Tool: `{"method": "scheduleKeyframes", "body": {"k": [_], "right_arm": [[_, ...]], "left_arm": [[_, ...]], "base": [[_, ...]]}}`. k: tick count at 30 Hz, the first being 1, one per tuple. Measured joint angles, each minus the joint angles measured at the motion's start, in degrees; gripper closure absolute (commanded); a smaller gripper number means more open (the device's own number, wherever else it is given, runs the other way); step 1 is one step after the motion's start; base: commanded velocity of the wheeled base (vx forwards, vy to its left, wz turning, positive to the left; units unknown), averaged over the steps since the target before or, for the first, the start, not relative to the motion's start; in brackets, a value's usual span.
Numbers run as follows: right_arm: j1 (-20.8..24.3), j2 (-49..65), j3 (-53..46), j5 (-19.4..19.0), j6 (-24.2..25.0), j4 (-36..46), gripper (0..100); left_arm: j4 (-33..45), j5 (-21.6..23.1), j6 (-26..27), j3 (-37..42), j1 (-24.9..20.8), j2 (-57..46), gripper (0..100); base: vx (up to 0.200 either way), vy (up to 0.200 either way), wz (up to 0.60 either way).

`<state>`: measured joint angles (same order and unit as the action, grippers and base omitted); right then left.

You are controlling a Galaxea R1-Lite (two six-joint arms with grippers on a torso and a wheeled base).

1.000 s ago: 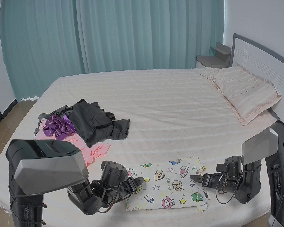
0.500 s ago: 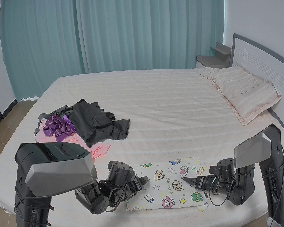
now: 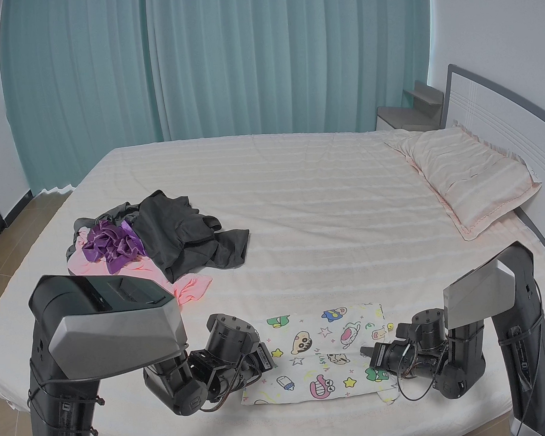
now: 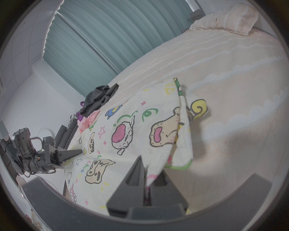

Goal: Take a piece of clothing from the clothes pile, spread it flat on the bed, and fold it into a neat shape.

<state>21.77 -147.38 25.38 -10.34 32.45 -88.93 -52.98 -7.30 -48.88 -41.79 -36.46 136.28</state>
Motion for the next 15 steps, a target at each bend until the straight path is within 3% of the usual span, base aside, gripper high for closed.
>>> {"method": "scheduleKeyframes", "body": {"k": [9,15], "right_arm": [[0.0,-0.5,-0.1,0.9,0.2,-0.1,100],[0.0,-0.5,-0.1,0.9,0.2,-0.1,100]], "left_arm": [[-2.2,-1.4,-2.3,1.2,0.0,-0.1,100],[-2.3,-1.6,-2.7,1.4,0.0,-0.2,100]], "base": [[0.000,0.000,0.00],[-0.200,0.000,0.00]]}}
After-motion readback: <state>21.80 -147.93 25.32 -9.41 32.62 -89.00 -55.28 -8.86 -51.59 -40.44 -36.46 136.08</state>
